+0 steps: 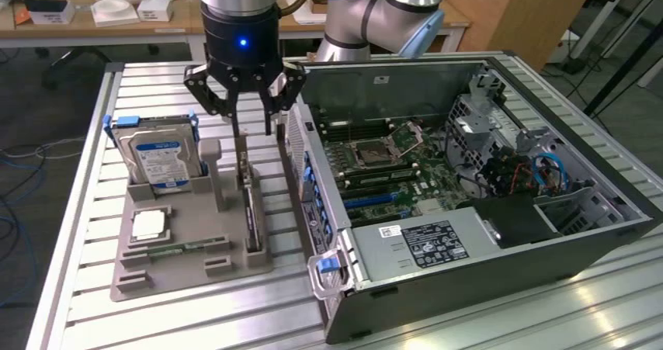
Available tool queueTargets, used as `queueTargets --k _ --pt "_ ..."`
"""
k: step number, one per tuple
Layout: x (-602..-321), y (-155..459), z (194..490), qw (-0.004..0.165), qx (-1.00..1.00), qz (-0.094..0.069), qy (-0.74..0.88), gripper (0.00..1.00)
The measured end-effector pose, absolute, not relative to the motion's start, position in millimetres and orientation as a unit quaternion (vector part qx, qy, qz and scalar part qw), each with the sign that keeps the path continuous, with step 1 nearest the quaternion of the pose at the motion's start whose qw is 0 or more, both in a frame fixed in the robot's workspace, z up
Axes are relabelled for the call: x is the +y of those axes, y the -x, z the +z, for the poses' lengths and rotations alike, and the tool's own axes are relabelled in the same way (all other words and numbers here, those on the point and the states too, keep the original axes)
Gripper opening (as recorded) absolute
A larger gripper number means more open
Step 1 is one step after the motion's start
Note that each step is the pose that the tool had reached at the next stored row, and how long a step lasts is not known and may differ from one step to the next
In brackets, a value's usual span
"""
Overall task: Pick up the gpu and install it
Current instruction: 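Pick up the gpu and move the gpu toward the slot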
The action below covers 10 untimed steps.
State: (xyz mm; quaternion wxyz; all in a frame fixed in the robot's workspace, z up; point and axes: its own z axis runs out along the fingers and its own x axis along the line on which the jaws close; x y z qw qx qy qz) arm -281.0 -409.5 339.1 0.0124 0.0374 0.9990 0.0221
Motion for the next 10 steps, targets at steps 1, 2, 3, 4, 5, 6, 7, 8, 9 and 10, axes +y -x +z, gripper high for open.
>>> queueTargets --k 1,2,3,4,5,6,7,8,9,10 --pt "-409.9 281.1 338.5 0.012 0.999 0.022 -0.037 0.47" --pt "-410.2 281.1 337.8 0.012 0.999 0.022 -0.037 0.47" --pt "-410.6 281.1 337.4 0.012 0.999 0.022 -0.037 0.47" --pt "-411.4 281.1 337.1 0.012 0.999 0.022 -0.037 0.47" --pt "-412.4 281.1 336.8 0.012 0.999 0.022 -0.037 0.47" --pt "-413.6 281.1 336.6 0.012 0.999 0.022 -0.037 0.47" --pt "-414.6 281.1 336.3 0.012 0.999 0.022 -0.037 0.47" --pt "-415.5 281.1 336.1 0.012 0.999 0.022 -0.037 0.47" --pt "-416.4 281.0 335.9 0.012 0.999 0.022 -0.037 0.47" --pt "-417.2 281.1 335.7 0.012 0.999 0.022 -0.037 0.47"
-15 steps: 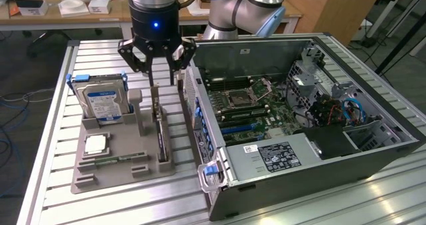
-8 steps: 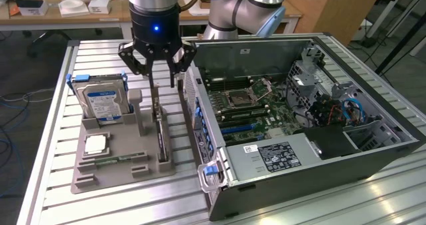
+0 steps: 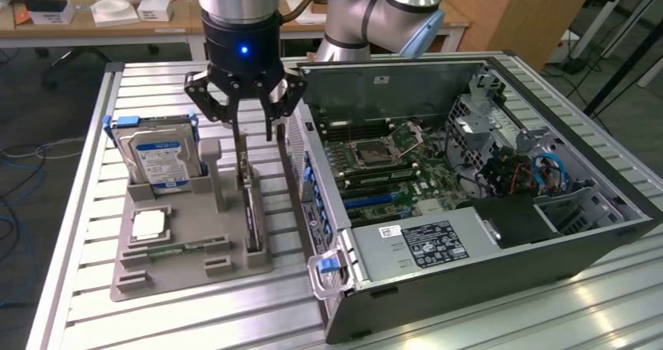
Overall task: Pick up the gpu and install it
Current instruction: 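Pick up the gpu and move the gpu toward the slot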
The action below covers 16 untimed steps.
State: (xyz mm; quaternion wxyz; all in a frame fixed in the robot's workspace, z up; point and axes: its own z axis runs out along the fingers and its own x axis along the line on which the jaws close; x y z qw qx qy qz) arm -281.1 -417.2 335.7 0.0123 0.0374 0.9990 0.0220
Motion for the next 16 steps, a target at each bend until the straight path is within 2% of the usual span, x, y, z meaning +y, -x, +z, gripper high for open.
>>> queueTargets --k 16 --pt "-432 281 332 0.012 0.999 0.022 -0.037 0.47"
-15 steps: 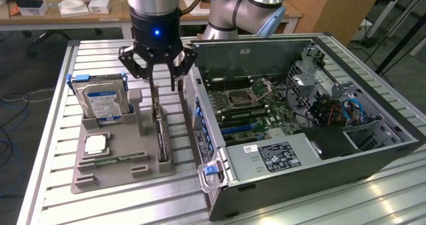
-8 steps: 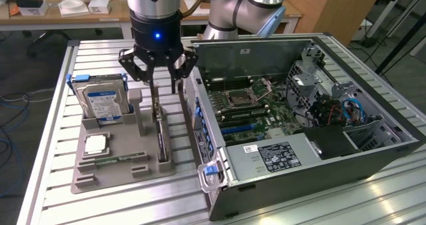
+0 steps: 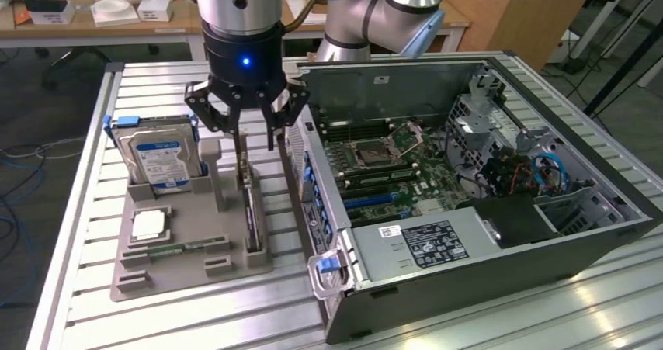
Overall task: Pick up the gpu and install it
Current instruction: 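Pick up the gpu and move the gpu toward the slot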
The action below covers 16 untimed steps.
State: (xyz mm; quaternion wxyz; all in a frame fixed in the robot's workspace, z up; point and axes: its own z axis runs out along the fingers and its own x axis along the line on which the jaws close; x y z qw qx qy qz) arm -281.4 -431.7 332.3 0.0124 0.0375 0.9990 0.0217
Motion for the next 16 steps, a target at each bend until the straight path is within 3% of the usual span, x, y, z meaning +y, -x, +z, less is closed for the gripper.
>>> queueTargets --k 16 --pt "-432.2 281.5 331.6 0.012 0.999 0.021 -0.037 0.47"
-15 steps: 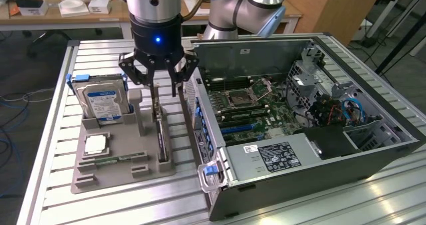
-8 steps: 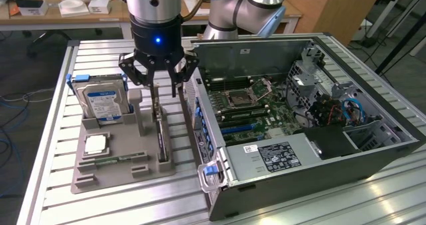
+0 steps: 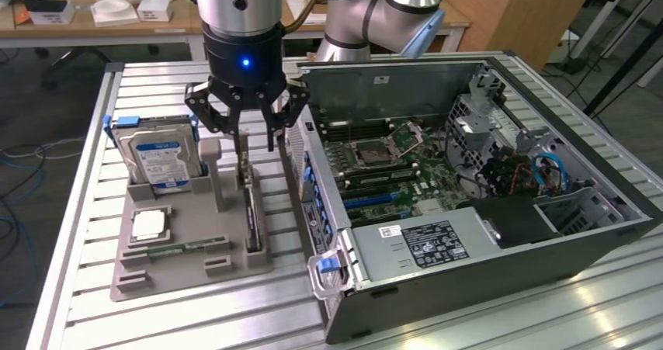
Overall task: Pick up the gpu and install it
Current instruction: 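Pick up the gpu and move the gpu toward the slot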
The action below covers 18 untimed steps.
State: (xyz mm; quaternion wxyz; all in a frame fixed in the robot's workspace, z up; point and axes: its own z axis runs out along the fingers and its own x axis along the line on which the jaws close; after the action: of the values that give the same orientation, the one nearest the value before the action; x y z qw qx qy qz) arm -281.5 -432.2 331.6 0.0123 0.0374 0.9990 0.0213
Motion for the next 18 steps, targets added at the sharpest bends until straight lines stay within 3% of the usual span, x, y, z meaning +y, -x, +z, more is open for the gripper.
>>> queueTargets --k 18 --pt "-432.2 281.4 325.2 0.012 0.999 0.021 -0.037 0.47"
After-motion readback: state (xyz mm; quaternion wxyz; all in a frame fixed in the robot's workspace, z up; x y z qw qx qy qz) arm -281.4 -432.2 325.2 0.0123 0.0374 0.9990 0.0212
